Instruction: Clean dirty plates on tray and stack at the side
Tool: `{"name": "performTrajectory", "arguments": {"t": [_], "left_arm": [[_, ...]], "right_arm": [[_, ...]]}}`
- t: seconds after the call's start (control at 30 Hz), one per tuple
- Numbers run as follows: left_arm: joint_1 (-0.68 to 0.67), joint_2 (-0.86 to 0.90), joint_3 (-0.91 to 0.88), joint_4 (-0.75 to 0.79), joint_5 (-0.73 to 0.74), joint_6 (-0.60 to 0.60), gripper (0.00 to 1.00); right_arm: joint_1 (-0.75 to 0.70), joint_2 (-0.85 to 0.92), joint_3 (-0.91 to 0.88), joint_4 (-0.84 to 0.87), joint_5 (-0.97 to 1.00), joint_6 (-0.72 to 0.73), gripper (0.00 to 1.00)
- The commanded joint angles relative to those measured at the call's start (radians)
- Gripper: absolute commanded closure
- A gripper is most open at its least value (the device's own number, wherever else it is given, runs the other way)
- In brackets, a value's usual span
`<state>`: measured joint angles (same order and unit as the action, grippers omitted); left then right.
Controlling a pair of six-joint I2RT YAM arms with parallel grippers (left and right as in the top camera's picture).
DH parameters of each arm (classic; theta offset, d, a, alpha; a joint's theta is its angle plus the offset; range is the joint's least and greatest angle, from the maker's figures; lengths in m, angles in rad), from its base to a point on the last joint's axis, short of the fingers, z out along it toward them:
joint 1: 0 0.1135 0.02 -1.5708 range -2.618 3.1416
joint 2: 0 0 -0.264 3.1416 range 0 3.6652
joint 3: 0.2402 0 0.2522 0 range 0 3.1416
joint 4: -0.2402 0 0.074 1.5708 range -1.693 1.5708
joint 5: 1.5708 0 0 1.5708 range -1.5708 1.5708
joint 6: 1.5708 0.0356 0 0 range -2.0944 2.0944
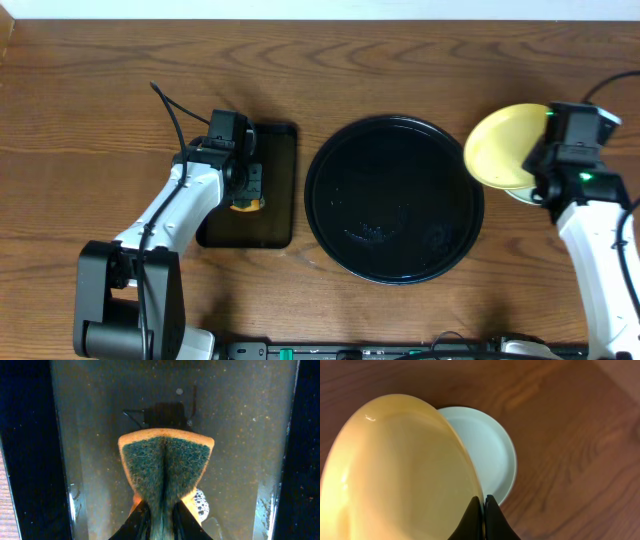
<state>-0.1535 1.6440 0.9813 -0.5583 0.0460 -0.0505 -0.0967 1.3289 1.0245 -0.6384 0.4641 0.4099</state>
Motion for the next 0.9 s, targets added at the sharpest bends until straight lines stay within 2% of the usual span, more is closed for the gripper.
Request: {"name": "performTrajectory", "arguments": {"t": [0.0, 0.03, 0.17, 0.3, 0.37, 0.6, 0.73, 0.8, 0.87], "left_arm": [[0.0, 0.006, -0.013, -0.005, -0.002, 0.012, 0.76], [0.0, 0.006, -0.013, -0.006, -0.002, 0.012, 0.74], [0.0, 0.006, -0.013, -0.009, -0.002, 0.013, 0.59], [0.0, 0.005, -0.013, -0.019, -0.002, -0.008, 0.56], [0.0, 0.005, -0.013, -0.019, -0.002, -0.027, 0.55], [0.0, -0.058, -0.003, -0.018, -0.002, -0.06, 0.47], [0.0, -0.132, 0.01, -0.016, -0.002, -0.083, 0.26], [0.0, -0.171, 0.011, -0.018, -0.002, -0.086, 0.23], [0.001, -0.205, 0.011, -0.034, -0.002, -0.114, 0.23]], "right_arm": [[-0.115, 0.028, 0.002, 0.02, -0.072, 0.068, 0.99], [-0.138, 0.038, 0.002, 0.034, -0.105, 0.068, 0.97], [-0.201, 0.071, 0.002, 0.044, -0.193, 0.068, 0.71], [-0.214, 0.102, 0.002, 0.032, -0.264, 0.063, 0.54], [-0.212, 0.113, 0.002, 0.028, -0.333, 0.029, 0.51], [-0.173, 0.13, 0.002, 0.025, -0.692, -0.241, 0.48], [-0.136, 0.13, 0.002, 0.029, -0.873, -0.361, 0.4], [-0.112, 0.13, 0.002, 0.022, -0.924, -0.39, 0.28], [-0.088, 0.13, 0.002, -0.012, -0.905, -0.389, 0.01]]}}
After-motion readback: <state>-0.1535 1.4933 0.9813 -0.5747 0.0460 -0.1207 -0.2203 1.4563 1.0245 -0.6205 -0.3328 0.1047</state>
